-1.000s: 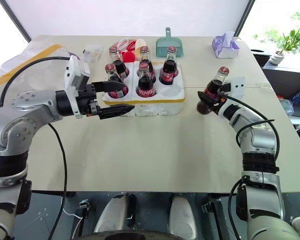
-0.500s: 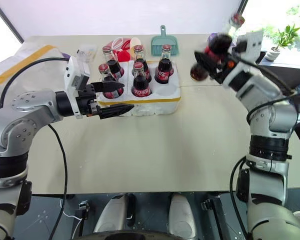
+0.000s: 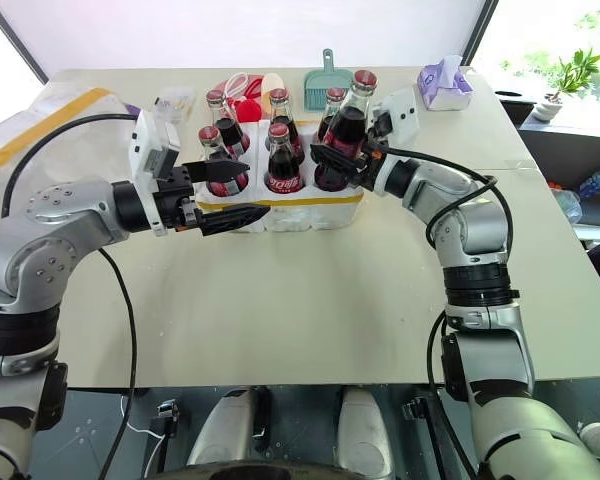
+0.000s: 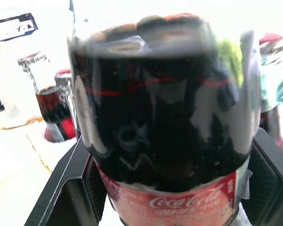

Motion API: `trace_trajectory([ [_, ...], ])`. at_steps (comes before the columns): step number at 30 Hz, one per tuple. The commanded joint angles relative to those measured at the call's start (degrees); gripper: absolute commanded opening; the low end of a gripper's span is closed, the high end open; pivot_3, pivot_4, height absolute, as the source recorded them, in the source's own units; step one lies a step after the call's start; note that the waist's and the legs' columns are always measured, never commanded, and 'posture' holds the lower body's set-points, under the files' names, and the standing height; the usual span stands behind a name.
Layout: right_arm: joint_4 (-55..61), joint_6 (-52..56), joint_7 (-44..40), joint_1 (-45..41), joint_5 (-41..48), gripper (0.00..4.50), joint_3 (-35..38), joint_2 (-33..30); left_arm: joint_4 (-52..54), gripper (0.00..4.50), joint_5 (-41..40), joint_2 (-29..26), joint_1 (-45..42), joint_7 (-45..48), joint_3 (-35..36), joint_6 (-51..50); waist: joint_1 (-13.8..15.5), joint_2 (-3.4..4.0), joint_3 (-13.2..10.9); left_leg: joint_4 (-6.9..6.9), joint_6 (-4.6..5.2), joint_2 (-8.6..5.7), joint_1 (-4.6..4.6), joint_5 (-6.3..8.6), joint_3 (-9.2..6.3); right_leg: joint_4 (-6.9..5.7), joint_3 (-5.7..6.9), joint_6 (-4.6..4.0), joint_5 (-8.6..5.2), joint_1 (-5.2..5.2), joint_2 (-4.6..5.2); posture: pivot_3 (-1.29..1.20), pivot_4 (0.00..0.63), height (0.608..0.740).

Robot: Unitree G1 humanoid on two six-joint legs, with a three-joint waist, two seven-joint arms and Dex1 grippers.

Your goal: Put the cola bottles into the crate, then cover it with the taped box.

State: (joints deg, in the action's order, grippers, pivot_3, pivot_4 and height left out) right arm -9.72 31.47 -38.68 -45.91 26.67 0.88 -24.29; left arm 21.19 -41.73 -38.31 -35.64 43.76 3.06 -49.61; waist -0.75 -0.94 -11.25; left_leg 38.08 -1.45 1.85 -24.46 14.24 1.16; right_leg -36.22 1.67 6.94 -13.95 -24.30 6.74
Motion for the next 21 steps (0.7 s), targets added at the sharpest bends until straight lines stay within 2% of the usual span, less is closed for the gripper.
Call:
trace_trajectory([
  [1, -1.9, -4.9, -1.4, -0.3, -5.0, 2.85, -3.1, 0.1, 2.4, 4.5, -0.4, -0.7, 0.2, -0.4, 2.0, 0.9, 0.0, 0.0, 0.0, 0.0, 0.0, 0.0, 0.0, 0.0, 0.0, 0.0, 0.0, 0.0, 0.0, 0.0, 0.0, 0.0, 0.15, 0.736],
  [3, -3.7, -5.7, -1.6, -0.2, -7.0, 2.85, -4.4, 0.5, 2.5, 4.5, -0.4, -1.0, 0.4, -0.6, 2.2, 0.8, 0.0, 0.0, 0.0, 0.0, 0.0, 0.0, 0.0, 0.0, 0.0, -0.01, 0.0, 0.0, 0.0, 0.0, 0.0, 0.0, 0.15, 0.736],
  [5, -5.3, -5.0, -1.4, -0.3, -8.1, 3.9, -5.1, 0.9, 2.4, 4.5, -0.3, -1.3, 0.5, -0.5, 2.4, 0.8, 0.0, -0.04, 0.0, 0.0, 0.0, 0.0, 0.02, 0.0, 0.0, -0.01, 0.0, 0.0, 0.0, 0.01, 0.0, 0.0, 0.15, 0.736],
  [7, -5.7, -4.8, -1.7, -0.2, -8.9, 4.47, -5.4, 1.1, 2.4, 4.5, -0.5, -1.9, 0.7, -0.5, 2.8, 0.6, -0.1, -0.05, 0.0, 0.01, -0.01, 0.01, 0.05, -0.01, 0.0, -0.04, 0.0, 0.0, 0.0, 0.02, 0.0, 0.0, 0.15, 0.736],
  [11, -3.7, -4.0, -3.2, 0.1, -8.7, 4.47, -4.8, 0.2, 2.6, 4.5, -1.0, -4.0, 1.2, 0.0, 3.9, 0.1, -0.1, -0.06, 0.0, 0.01, -0.02, 0.01, 0.08, -0.01, 0.0, -0.05, 0.0, 0.0, 0.0, 0.05, -0.01, 0.0, 0.15, 0.736],
  [13, -0.2, -1.9, -5.9, 0.2, -6.6, 4.47, -3.1, -2.4, 3.0, 4.5, -1.3, -7.9, 2.5, 1.5, 6.3, -0.8, -0.1, -0.05, 0.0, 0.01, -0.02, 0.01, 0.08, -0.01, 0.0, -0.05, 0.0, 0.0, 0.0, 0.06, -0.01, 0.0, 0.15, 0.736],
  [17, 5.6, 3.4, -12.7, -1.5, -1.4, 4.47, 1.1, -10.1, 2.7, 4.5, -3.4, -18.5, 6.6, 6.1, 14.9, -3.6, 0.0, -0.03, 0.0, -0.05, -0.01, 0.01, 0.01, -0.01, 0.0, -0.01, 0.0, -0.01, 0.0, -0.04, 0.0, 0.0, 0.15, 0.736],
  [21, 8.3, 6.5, -21.9, -2.9, 2.3, 4.47, 4.4, -21.0, 0.2, 4.5, -1.6, -31.3, 15.9, 16.1, 27.5, -5.1, 0.0, -0.02, 0.0, -0.08, -0.01, 0.01, 0.0, 0.0, 0.02, 0.03, 0.0, -0.01, -0.01, -0.05, 0.0, 0.0, 0.15, 0.736],
])
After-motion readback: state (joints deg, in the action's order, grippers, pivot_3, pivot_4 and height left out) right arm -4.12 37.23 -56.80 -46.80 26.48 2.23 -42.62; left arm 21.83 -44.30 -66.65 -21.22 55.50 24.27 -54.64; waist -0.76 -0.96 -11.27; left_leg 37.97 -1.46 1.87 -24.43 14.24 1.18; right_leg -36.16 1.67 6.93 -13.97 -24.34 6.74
